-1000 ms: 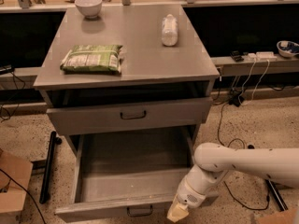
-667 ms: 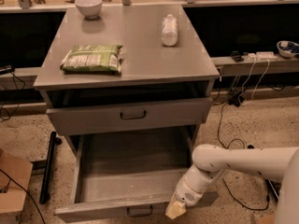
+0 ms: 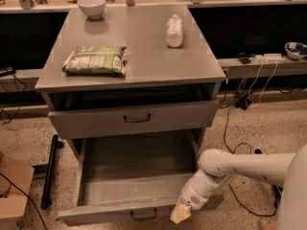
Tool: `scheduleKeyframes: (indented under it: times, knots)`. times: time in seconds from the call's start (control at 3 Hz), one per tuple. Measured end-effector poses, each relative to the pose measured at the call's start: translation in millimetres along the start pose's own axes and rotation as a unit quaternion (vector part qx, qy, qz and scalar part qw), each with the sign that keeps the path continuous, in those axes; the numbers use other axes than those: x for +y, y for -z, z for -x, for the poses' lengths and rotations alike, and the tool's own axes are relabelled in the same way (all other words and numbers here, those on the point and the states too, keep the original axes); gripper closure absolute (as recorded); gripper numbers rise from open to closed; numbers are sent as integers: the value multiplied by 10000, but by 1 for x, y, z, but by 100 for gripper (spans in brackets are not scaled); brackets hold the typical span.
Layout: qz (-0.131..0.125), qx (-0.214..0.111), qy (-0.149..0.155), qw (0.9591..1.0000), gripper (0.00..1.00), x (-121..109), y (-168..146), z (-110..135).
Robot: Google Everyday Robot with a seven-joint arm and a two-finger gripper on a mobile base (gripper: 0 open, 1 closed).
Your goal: Close middle drawer
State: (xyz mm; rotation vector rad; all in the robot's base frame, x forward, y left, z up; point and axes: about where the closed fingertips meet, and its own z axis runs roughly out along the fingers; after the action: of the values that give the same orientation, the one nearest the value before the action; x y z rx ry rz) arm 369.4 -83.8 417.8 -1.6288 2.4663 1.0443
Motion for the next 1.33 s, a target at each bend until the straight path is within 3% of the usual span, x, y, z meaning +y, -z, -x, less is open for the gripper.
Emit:
scheduleKeyframes:
  times: [1.0, 1.33]
  knots:
    - [-107, -122, 109, 9998, 100, -7, 8, 11]
    - [-305, -197, 313, 9988, 100, -16, 6, 25]
